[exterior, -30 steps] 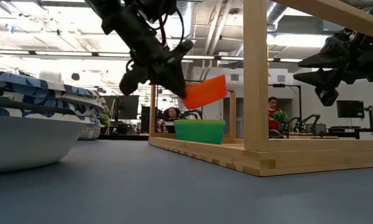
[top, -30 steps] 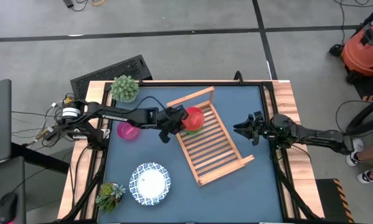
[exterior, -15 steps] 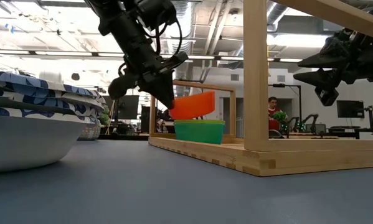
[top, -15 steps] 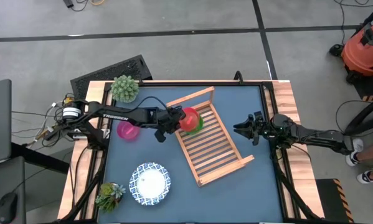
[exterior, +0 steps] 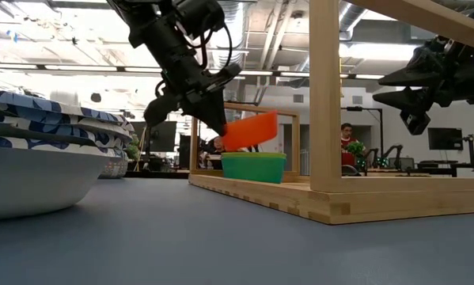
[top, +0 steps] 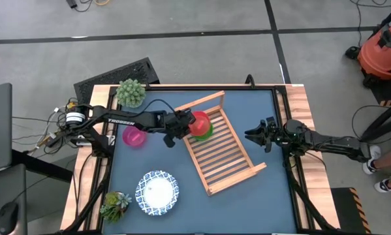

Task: Place and stack bowls onto a shelf
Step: Stack the orange bowl on top of the green bowl

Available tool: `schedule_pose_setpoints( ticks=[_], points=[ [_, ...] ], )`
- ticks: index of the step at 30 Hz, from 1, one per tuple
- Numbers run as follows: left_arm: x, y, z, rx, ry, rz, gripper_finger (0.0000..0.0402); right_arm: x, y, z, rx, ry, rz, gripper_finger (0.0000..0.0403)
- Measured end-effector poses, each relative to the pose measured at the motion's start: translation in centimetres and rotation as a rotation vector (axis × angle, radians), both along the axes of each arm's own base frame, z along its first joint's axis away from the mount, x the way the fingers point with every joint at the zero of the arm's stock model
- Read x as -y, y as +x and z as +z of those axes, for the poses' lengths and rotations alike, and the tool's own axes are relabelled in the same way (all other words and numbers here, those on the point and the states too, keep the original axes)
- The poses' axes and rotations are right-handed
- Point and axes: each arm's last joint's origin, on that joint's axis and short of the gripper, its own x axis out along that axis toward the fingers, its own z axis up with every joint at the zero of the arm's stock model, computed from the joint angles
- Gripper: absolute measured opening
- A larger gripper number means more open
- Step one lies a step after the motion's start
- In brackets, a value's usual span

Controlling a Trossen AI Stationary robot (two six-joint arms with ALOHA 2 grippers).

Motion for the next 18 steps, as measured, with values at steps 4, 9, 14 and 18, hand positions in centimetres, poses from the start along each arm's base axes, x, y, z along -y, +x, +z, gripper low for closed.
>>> schedule_pose_setpoints(
  ticks=[4, 9, 14, 18],
  points=[
    [-0.14, -0.07, -0.05, -0.009, 0.010, 0.013, 0.0000, 0.00, 0.00, 0.00, 0.000, 0.000, 0.000, 0.0171],
    [-0.13, -0.07, -0.05, -0.007, 0.006, 0.013, 0.0000, 0.00, 0.00, -0.01, 0.000, 0.000, 0.000, 0.0171],
    [0.06, 0.02, -0.01, 0.000, 0.010, 0.011, 0.0000, 0.00, 0.00, 0.00, 0.000, 0.000, 0.000, 0.0171],
    [0.28, 0.08, 0.00, 0.007, 0.002, 0.030, 0.0000, 0.00, 0.00, 0.00, 0.000, -0.001, 0.000, 0.0171]
  ],
)
